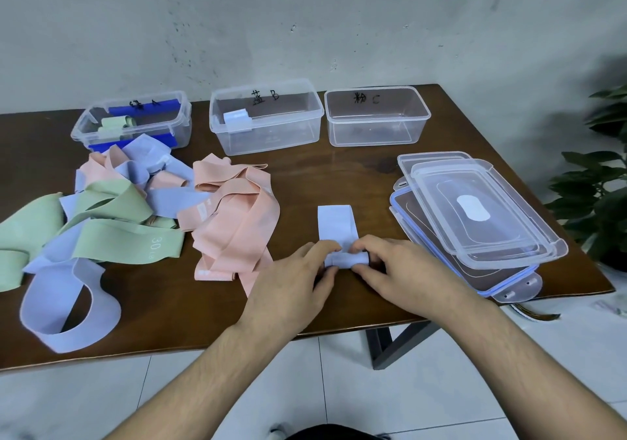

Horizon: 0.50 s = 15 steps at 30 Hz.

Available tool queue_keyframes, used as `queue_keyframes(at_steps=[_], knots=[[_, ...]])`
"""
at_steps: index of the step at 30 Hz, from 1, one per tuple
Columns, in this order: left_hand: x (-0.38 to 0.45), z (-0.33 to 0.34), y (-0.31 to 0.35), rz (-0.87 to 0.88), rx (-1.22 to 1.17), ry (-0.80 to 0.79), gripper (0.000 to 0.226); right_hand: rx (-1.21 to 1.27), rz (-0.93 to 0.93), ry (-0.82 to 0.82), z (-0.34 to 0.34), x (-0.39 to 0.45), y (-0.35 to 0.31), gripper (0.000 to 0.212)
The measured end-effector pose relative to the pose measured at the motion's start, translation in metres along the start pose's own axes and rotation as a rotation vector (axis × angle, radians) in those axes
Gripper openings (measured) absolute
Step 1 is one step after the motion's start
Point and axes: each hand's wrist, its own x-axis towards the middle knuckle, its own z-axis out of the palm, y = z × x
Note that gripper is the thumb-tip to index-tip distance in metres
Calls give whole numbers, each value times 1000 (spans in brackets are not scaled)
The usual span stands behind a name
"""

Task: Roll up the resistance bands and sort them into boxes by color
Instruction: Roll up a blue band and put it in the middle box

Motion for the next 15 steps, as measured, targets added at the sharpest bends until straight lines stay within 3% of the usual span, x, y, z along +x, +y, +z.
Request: queue_keyframes(at_steps=[8,15], knots=[[7,0,-3,-27,19,-16,32,-8,-13,3,-3,2,-2,36],[13,-1,-2,-25,54,-12,36,-22,-16,16,-2,8,1,23]])
